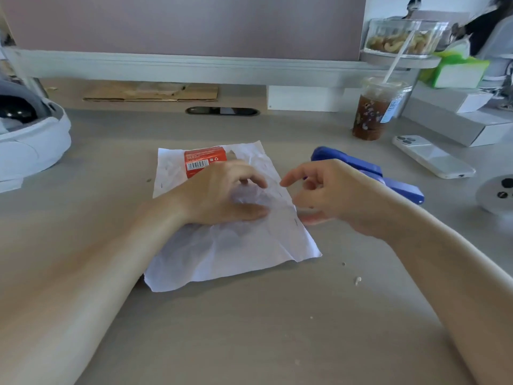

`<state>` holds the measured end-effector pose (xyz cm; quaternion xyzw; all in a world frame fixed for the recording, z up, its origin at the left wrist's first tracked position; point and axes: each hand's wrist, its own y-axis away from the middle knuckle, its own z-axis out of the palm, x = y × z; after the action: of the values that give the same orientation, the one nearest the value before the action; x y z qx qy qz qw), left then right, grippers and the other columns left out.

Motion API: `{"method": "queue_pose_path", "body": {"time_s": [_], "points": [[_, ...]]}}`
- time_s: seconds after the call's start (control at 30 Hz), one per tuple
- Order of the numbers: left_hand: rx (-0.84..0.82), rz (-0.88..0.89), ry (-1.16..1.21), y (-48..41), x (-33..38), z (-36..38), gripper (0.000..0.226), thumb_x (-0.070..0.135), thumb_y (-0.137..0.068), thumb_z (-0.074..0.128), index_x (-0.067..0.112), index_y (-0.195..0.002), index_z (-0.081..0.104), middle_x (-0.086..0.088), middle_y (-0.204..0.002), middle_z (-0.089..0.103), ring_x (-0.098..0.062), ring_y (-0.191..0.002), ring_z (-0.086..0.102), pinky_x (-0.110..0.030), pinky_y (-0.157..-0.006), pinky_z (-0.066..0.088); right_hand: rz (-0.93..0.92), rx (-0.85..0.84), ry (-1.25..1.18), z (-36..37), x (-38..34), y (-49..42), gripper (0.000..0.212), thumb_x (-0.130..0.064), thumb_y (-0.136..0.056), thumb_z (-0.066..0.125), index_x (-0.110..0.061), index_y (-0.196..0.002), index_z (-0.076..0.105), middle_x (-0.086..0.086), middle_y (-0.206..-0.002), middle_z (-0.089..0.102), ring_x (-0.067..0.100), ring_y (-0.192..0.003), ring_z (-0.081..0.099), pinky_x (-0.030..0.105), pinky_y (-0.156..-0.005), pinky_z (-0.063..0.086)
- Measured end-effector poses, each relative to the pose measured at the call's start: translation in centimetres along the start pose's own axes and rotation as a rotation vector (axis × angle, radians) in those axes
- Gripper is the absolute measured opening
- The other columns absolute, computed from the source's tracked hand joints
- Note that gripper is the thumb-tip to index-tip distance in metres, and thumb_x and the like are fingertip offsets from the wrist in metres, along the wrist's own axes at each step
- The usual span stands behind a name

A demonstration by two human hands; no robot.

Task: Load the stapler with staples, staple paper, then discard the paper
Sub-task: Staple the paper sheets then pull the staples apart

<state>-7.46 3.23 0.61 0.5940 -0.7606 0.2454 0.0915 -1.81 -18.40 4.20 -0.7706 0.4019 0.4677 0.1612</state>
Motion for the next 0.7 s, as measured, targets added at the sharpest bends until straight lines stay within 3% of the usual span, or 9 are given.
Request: {"method": "queue_pose_path", "body": {"time_s": [0.1, 0.23, 0.33, 0.4, 0.47, 0.57, 0.7], "points": [[0.03, 0.018, 0.005, 0.0, 0.6, 0.2, 0.033, 0.045, -0.074, 0.079, 0.03, -0.101, 0.068, 0.02, -0.095, 0.063, -0.003, -0.09, 0.059, -0.012, -0.072, 0.044, 0.014, -0.043, -0.096, -0.7, -0.1, 0.0, 0.035, 0.01, -0.083, 0.058, -0.016, -0.103, 0.07, 0.003, -0.076, 0.035, 0.014, -0.07, 0.04, 0.039, -0.076, 0.062], [0.013, 0.022, 0.013, 0.2, 1.7, 0.3, 0.029, 0.038, -0.075, 0.08, 0.028, -0.1, 0.069, 0.019, -0.093, 0.064, -0.002, -0.088, 0.058, -0.013, -0.07, 0.045, 0.067, -0.112, -0.163, -1.2, -0.1, 0.1, 0.041, 0.013, -0.081, 0.053, -0.017, -0.101, 0.072, 0.006, -0.077, 0.035, 0.013, -0.066, 0.041, 0.042, -0.078, 0.061], [-0.052, 0.014, -0.003, 0.4, 3.3, 0.3, 0.038, 0.055, -0.07, 0.076, 0.032, -0.099, 0.069, 0.024, -0.095, 0.063, 0.001, -0.089, 0.058, -0.013, -0.072, 0.044, 0.082, -0.086, -0.181, -1.8, -0.2, 0.2, 0.039, 0.011, -0.082, 0.052, -0.017, -0.102, 0.072, 0.009, -0.082, 0.037, 0.017, -0.075, 0.043, 0.047, -0.079, 0.06], [-0.133, -0.005, -0.089, 0.8, 4.8, 0.4, 0.057, 0.076, -0.058, 0.067, 0.038, -0.1, 0.064, 0.026, -0.099, 0.061, 0.002, -0.093, 0.058, -0.017, -0.077, 0.046, 0.084, -0.055, -0.219, -2.1, -0.1, 0.1, 0.036, 0.008, -0.082, 0.052, -0.015, -0.101, 0.072, 0.004, -0.075, 0.044, 0.02, -0.081, 0.042, 0.05, -0.08, 0.059], [-0.182, 0.004, -0.197, 1.0, 5.9, 0.6, 0.064, 0.084, -0.049, 0.062, 0.04, -0.095, 0.057, 0.026, -0.098, 0.058, 0.0, -0.095, 0.056, -0.023, -0.08, 0.048, 0.091, -0.068, -0.269, -2.1, 0.1, 0.1, 0.035, 0.007, -0.083, 0.051, -0.013, -0.102, 0.072, -0.001, -0.065, 0.046, 0.02, -0.08, 0.042, 0.051, -0.081, 0.059], [-0.187, 0.078, -0.209, 1.2, 6.4, 0.5, 0.049, 0.077, -0.057, 0.064, 0.036, -0.079, 0.05, 0.022, -0.097, 0.059, -0.006, -0.096, 0.058, -0.031, -0.081, 0.05, 0.103, -0.099, -0.288, -2.0, 0.2, 0.0, 0.033, 0.006, -0.084, 0.051, -0.012, -0.103, 0.071, -0.002, -0.066, 0.05, 0.016, -0.071, 0.044, 0.051, -0.081, 0.059], [-0.161, 0.131, -0.197, 1.3, 6.3, 0.7, 0.027, 0.055, -0.063, 0.065, 0.033, -0.071, 0.052, 0.017, -0.097, 0.067, -0.007, -0.095, 0.062, -0.031, -0.08, 0.051, 0.106, -0.093, -0.304, -2.1, 0.3, -0.2, 0.033, 0.006, -0.086, 0.05, -0.011, -0.104, 0.071, 0.002, -0.076, 0.05, 0.014, -0.07, 0.047, 0.051, -0.08, 0.059]]}}
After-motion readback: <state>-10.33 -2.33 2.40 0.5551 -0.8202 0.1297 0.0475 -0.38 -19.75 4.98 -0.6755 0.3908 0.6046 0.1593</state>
